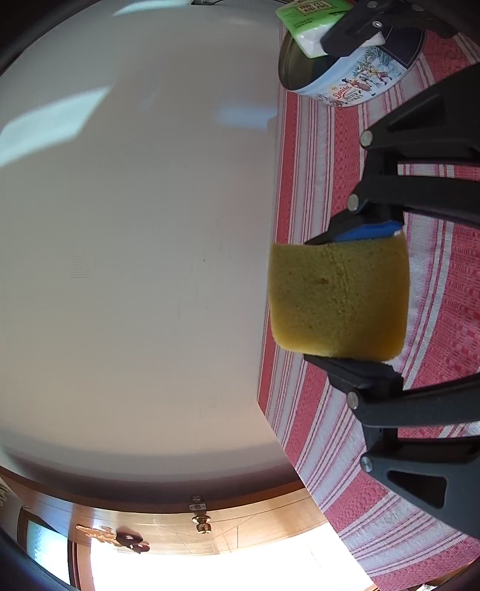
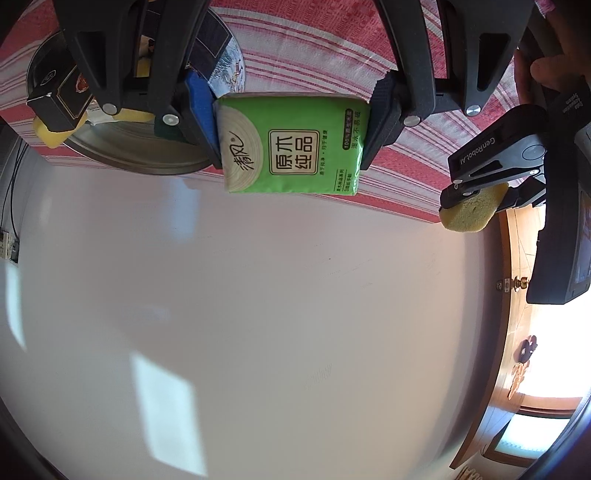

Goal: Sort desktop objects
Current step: 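Carry the sponge and green tissue pack over the metal tin with both tools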

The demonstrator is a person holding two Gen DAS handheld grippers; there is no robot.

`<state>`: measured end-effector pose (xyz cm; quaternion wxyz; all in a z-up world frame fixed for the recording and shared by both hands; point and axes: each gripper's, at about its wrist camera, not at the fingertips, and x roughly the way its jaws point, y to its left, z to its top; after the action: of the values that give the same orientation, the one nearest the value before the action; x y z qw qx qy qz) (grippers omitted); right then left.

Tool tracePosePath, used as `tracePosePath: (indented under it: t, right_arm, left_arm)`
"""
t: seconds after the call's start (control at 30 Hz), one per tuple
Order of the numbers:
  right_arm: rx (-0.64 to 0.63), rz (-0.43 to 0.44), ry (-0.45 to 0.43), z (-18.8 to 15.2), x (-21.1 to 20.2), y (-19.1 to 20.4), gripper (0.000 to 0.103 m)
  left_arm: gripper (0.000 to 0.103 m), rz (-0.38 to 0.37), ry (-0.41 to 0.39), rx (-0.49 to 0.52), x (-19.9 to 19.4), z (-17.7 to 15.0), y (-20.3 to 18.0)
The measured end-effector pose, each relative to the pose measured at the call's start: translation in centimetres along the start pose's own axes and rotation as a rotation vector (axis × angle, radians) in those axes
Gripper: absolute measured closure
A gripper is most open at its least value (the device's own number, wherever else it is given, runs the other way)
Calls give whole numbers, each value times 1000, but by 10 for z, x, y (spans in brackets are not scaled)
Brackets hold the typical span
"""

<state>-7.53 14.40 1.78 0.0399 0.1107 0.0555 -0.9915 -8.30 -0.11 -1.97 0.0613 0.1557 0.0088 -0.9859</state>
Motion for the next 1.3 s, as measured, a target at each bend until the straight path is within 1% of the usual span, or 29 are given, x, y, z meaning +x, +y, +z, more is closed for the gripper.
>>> tracePosePath:
  t: [0.27, 0.6, 0.7, 0.73, 1.0, 1.2, 1.23, 1.27, 1.3]
  right_arm:
    - [5, -39, -26, 3, -3, -7, 32]
    - [40, -92, -57, 6, -6, -20, 32]
    - [43, -116, -76, 6, -11, -26, 32]
    - [44, -126, -82, 3, -32, -27, 32]
    - [69, -196, -115, 4, -41, -40, 32]
    - [87, -247, -105, 4, -46, -59, 32]
    - [92, -254, -100, 2, -47, -66, 32]
    - [97, -261, -94, -4, -56, -90, 32]
    - [102, -269, -87, -4, -60, -96, 32]
  left_arm:
    - [52, -46, 4, 20, -8, -3, -26]
    - [52, -94, 2, 42, -20, -7, -59]
    - [52, -106, -1, 51, -21, -8, -67]
    - [52, -111, -2, 53, -22, -8, -70]
    - [52, -161, -6, 55, -28, -10, -91]
    - [52, -204, -8, 64, -28, -11, -106]
    - [52, -212, -9, 66, -29, -12, -109]
    - [52, -220, -10, 65, -31, -12, -110]
    - [52, -229, -12, 65, -31, -12, -112]
